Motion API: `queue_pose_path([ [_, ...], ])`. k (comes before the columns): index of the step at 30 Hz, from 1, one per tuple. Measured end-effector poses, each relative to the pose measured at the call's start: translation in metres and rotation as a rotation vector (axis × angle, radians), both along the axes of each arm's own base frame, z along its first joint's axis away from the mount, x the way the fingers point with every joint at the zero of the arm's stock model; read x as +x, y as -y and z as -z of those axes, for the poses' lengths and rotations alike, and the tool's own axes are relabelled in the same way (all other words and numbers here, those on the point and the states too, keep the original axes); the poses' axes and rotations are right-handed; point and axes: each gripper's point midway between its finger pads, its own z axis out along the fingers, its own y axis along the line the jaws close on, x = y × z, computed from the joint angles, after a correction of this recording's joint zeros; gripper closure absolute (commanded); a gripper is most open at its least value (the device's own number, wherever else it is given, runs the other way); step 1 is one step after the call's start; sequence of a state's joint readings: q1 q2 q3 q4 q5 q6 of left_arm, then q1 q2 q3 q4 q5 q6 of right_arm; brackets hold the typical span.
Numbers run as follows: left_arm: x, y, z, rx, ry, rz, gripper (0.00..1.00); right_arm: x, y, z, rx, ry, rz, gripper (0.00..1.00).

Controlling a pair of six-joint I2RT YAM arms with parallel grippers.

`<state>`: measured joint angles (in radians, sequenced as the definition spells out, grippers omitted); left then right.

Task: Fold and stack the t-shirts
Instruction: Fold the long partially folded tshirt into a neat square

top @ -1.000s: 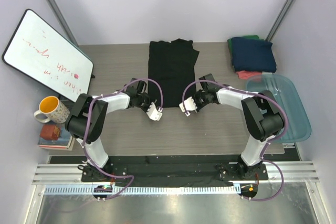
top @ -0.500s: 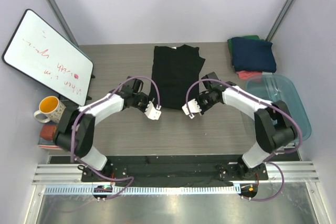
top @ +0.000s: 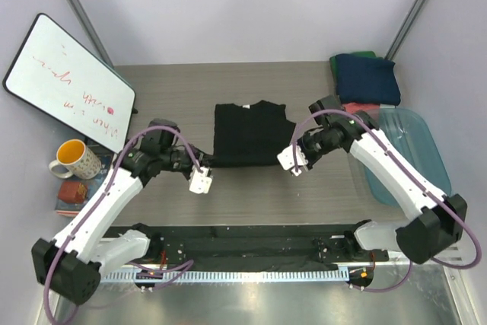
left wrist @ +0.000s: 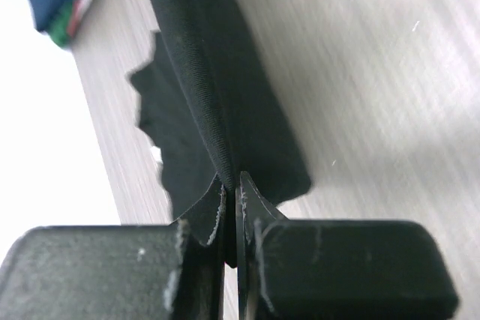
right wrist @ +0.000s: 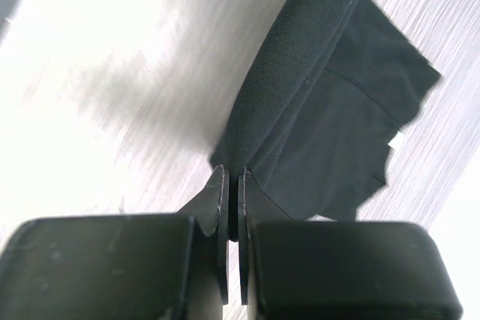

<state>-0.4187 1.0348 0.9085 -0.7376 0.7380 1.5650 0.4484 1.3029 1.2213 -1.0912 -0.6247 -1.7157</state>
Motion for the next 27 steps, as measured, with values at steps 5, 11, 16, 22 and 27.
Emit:
queue_pose_path([
  [5,-0.022,-0.001,-0.017,-0.057,0.003,0.024,1.0,-0.025,0.0,-0.019,0.035,0.002,-0.019,0.99],
  [11,-0.008,0.004,-0.002,-0.051,-0.033,0.003,1.0,-0.017,0.001,-0.013,0.022,0.017,0.021,0.99],
  [16,0.025,0.009,0.023,-0.009,-0.055,-0.048,1.0,0.015,0.0,0.006,-0.034,0.04,0.08,0.99],
  [22,0.049,0.011,0.038,0.014,-0.051,-0.092,1.0,0.058,-0.003,0.027,-0.077,0.1,0.135,0.99],
  [27,0.063,0.009,0.035,0.003,-0.02,-0.119,1.0,0.087,-0.008,0.037,-0.078,0.144,0.17,0.99],
])
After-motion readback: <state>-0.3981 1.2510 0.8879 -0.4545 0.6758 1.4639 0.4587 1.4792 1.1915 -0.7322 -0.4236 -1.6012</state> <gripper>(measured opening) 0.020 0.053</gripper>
